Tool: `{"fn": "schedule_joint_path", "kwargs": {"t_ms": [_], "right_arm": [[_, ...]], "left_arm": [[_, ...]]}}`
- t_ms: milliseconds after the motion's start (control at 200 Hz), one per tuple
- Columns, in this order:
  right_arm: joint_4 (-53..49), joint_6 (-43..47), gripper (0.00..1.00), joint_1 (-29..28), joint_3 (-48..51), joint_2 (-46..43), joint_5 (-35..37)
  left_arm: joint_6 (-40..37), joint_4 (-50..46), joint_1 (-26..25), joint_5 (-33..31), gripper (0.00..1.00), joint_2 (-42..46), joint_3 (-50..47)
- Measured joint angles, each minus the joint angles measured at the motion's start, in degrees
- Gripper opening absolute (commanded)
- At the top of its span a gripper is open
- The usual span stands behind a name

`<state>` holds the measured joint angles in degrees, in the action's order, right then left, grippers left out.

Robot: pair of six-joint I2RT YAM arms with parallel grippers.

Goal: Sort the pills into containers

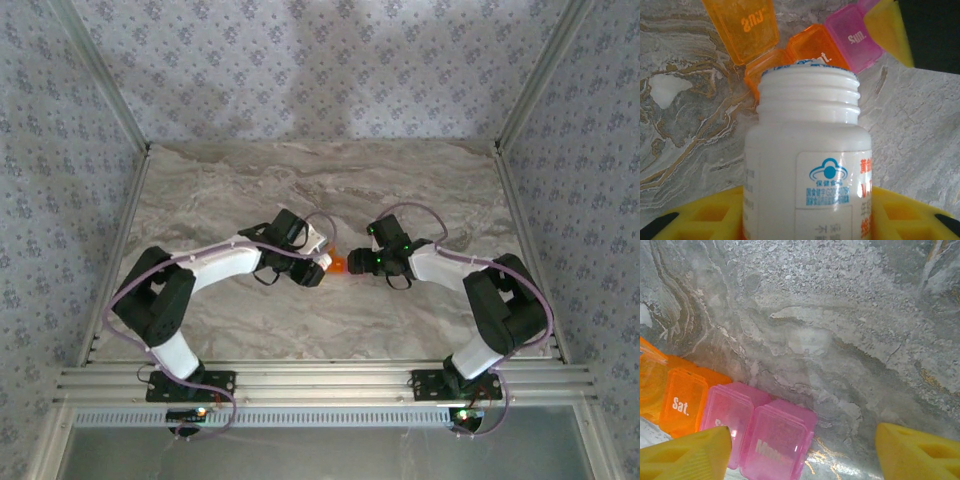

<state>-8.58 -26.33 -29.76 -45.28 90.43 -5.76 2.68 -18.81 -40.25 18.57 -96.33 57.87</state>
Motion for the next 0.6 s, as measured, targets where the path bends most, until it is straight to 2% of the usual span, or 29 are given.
{"fn": "schedule_joint_path", "kwargs": {"t_ms": [605], "right_arm": [[0.6,-0.9,0.77,0.0,0.0,0.8,0.0]], "left_arm": [[-1.5,-7.4,0.0,-0.6,0.0,-3.4,5.0]]}}
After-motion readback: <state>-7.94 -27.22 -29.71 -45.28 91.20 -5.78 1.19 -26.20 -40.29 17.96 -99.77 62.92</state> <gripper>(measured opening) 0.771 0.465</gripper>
